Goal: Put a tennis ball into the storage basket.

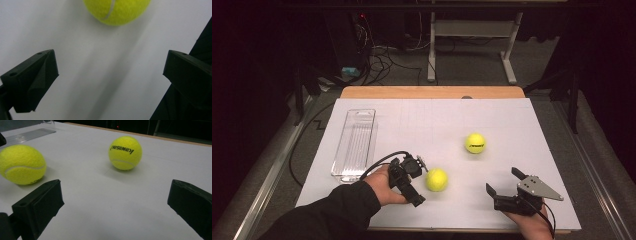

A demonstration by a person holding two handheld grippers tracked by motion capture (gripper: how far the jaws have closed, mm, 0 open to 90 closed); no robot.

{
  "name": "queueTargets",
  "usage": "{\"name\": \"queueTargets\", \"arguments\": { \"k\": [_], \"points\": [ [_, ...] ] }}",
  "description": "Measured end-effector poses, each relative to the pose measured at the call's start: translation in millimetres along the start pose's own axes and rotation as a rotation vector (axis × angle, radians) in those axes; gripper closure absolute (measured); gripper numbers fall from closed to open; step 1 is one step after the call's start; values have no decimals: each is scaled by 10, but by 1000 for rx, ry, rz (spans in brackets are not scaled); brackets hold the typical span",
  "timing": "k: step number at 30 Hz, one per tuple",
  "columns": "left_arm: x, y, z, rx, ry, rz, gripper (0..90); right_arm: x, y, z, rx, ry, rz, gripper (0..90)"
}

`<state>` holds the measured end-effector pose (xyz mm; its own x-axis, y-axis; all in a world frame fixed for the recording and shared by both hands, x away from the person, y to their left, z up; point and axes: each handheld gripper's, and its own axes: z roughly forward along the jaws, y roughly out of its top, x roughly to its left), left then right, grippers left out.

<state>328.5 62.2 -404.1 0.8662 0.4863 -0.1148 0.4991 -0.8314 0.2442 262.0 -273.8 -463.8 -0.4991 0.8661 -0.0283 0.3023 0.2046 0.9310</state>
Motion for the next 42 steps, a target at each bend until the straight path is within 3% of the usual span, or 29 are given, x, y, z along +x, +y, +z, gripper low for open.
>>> {"name": "queueTargets", "arguments": {
  "k": [14,26,32,42],
  "points": [
    [15,299,35,-6,-40,0,4,-19,-5,-7,-1,-4,2,0],
    [40,488,131,-24,-47,-8,11,-25,-11,-6,2,-6,7,0],
    [53,560,207,-13,-46,-24,78,-25,-11,-7,0,-2,4,1],
    [37,604,285,11,-52,-15,223,-23,-9,-5,-1,-1,0,0]
  ]
}}
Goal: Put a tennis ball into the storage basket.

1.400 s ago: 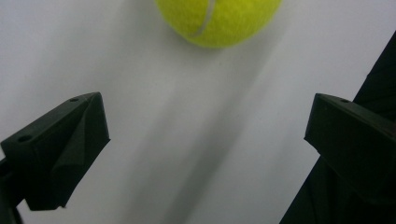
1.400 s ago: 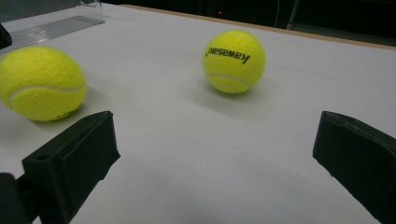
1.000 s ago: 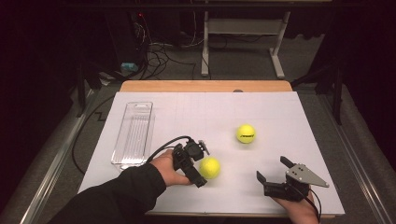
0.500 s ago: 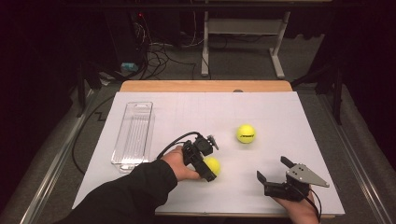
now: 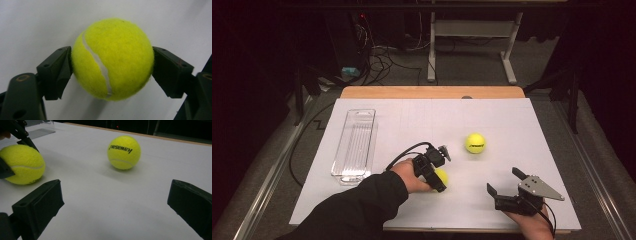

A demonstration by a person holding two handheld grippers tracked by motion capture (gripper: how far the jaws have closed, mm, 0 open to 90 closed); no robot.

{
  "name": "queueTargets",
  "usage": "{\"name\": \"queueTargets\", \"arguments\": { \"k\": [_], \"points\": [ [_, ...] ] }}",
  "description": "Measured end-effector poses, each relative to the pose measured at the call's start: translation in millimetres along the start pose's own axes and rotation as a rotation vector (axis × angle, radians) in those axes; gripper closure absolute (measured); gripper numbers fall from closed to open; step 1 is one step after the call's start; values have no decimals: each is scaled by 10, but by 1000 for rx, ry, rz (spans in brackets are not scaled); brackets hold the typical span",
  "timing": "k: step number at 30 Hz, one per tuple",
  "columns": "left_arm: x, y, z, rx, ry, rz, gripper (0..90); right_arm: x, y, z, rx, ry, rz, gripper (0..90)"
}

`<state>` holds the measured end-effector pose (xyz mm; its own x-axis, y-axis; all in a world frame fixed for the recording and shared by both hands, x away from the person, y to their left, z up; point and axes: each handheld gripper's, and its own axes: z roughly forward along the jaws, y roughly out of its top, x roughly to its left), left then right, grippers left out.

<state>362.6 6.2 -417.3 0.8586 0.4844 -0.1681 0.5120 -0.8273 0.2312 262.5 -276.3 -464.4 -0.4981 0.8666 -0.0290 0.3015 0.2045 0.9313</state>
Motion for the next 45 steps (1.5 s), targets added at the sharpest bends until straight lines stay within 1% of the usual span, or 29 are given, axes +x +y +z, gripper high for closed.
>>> {"name": "queueTargets", "arguments": {
  "k": [2,7,8,14,15,16,17,20,22,26,28,30,32,39,43,45],
  "points": [
    [-6,8,19,3,3,2,244,3,2,-2,-1,2,0,1],
    [-5,8,22,-4,8,2,251,-1,2,-2,0,0,1,1],
    [-13,2,23,-9,14,17,252,-1,2,-2,-2,2,3,2],
    [-44,-11,28,-17,35,37,255,0,1,-2,-2,2,4,2],
    [-35,-9,25,-12,29,23,255,-2,2,-3,-3,2,3,2],
    [-35,-9,25,-12,29,23,256,-2,2,-3,-3,2,3,2],
    [-25,-7,25,-13,21,8,256,-2,2,-3,-4,1,4,3],
    [-28,-2,22,-2,25,16,258,0,2,-2,-2,3,7,4],
    [-19,3,19,4,17,11,258,0,2,-2,-2,3,5,4],
    [-20,4,19,4,21,17,258,0,1,-2,-1,3,7,5],
    [-17,9,19,8,16,12,258,-1,1,-2,-1,4,7,6],
    [-11,11,20,6,12,10,258,-2,1,-2,-1,4,7,6],
    [-16,12,19,7,16,18,260,-1,2,-3,-2,4,7,7],
    [-16,11,15,2,16,25,267,-3,3,-5,-5,4,5,9],
    [-19,11,6,-2,22,24,269,-2,2,-3,-2,6,7,11],
    [-15,11,-14,-6,17,22,269,-2,2,-4,-3,6,6,11]
  ]
}}
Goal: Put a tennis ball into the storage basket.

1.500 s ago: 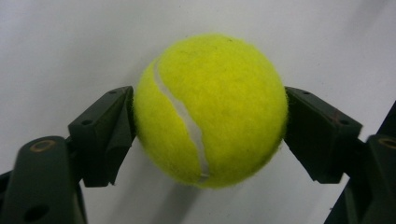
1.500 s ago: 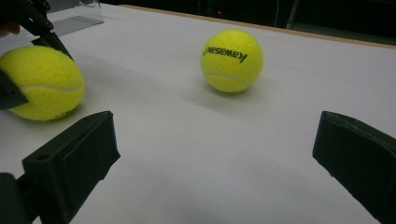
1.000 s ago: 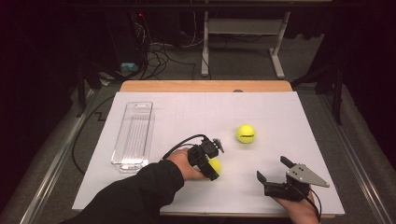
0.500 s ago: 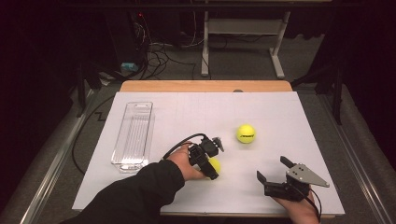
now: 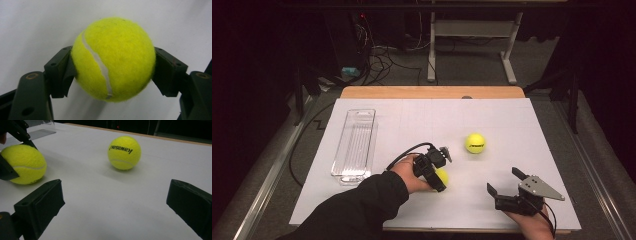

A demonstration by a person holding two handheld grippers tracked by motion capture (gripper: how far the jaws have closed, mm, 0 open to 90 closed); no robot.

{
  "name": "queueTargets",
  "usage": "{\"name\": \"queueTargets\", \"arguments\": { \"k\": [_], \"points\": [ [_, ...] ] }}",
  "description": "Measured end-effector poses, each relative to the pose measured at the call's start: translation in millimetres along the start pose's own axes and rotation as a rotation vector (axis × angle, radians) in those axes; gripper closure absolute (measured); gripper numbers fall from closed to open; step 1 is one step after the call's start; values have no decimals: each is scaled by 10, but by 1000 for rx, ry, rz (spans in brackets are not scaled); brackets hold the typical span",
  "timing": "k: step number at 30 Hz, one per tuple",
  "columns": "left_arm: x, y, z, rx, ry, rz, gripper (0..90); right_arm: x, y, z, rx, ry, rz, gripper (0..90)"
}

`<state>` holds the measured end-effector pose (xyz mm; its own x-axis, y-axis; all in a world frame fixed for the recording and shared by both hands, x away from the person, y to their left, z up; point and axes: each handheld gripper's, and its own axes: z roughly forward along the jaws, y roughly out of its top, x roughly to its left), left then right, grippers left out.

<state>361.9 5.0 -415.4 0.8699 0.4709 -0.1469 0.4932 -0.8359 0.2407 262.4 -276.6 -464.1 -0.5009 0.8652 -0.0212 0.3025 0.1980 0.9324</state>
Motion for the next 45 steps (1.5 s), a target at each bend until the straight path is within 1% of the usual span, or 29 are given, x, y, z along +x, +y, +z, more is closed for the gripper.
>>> {"name": "queueTargets", "arguments": {
  "k": [5,7,10,11,12,16,20,21,24,27,30,33,34,37,40,45],
  "points": [
    [1,-24,-79,-14,10,2,269,-3,0,0,-1,0,0,13],
    [6,-44,-123,-13,19,5,270,-4,0,0,0,0,0,13],
    [22,-78,-174,-3,22,4,270,-2,1,-2,-2,1,1,14],
    [33,-110,-215,-3,25,-7,270,0,2,-3,-3,2,1,15],
    [33,-110,-215,-3,25,-7,270,0,2,-3,-3,2,1,15],
    [73,-177,-339,1,43,-11,269,1,2,-3,-2,2,0,16],
    [128,-228,-459,-11,40,-33,269,3,3,-3,-1,2,0,16],
    [139,-240,-488,-6,42,-36,269,3,3,-3,-2,2,-1,16],
    [167,-279,-561,-11,48,-43,269,5,5,-4,-2,2,1,17],
    [208,-317,-648,-27,42,-61,269,6,4,-4,-1,2,0,18],
    [243,-352,-715,-33,35,-65,269,6,4,-4,-1,3,-2,19],
    [283,-386,-790,-33,43,-68,269,6,4,-5,-1,2,-2,20],
    [302,-399,-816,-37,38,-72,269,6,4,-5,-1,3,-2,20],
    [347,-431,-890,-31,54,-82,268,8,4,-4,0,3,-2,21],
    [397,-467,-958,-25,60,-96,268,10,3,0,1,6,-5,21],
    [499,-545,-1072,-20,83,-135,268,10,3,-1,1,6,-5,22]
  ]
}}
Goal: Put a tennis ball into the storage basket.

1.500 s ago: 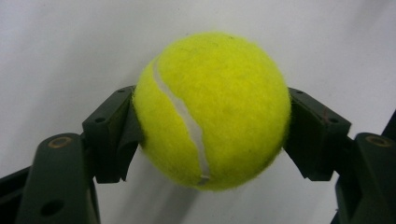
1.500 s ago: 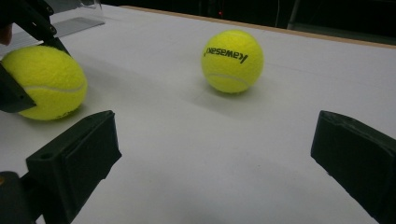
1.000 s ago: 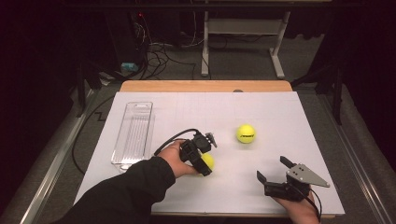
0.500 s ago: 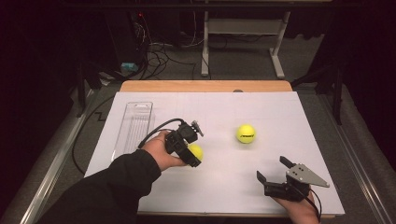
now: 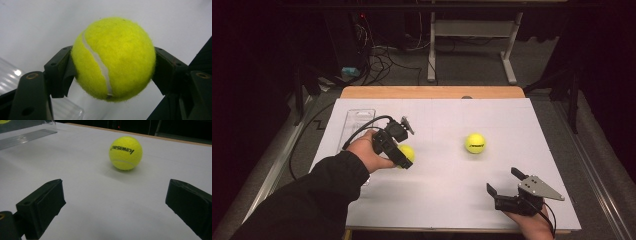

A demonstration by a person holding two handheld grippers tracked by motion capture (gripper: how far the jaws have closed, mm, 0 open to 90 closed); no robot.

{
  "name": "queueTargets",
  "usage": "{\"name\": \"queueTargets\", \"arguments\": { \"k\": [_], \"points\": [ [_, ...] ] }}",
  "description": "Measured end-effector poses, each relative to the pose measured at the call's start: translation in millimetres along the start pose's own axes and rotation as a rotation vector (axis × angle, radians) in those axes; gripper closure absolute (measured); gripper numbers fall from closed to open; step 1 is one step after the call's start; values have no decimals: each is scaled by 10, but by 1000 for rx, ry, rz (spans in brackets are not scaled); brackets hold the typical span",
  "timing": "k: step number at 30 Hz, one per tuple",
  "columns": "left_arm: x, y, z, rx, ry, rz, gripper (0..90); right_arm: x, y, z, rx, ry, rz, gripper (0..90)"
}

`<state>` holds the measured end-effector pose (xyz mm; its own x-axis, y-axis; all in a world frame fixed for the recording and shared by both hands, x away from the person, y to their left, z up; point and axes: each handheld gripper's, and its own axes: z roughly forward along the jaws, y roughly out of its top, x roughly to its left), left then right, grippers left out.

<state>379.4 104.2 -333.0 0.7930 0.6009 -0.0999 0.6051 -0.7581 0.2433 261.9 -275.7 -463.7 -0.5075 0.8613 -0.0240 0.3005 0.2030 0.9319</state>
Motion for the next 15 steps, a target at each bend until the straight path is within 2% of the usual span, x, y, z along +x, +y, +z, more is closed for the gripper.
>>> {"name": "queueTargets", "arguments": {
  "k": [7,15],
  "points": [
    [185,-99,-143,-1,16,-61,269,1,-1,4,1,0,-4,23],
    [429,-266,-292,20,43,-133,269,8,-5,10,6,2,-4,23]
  ]
}}
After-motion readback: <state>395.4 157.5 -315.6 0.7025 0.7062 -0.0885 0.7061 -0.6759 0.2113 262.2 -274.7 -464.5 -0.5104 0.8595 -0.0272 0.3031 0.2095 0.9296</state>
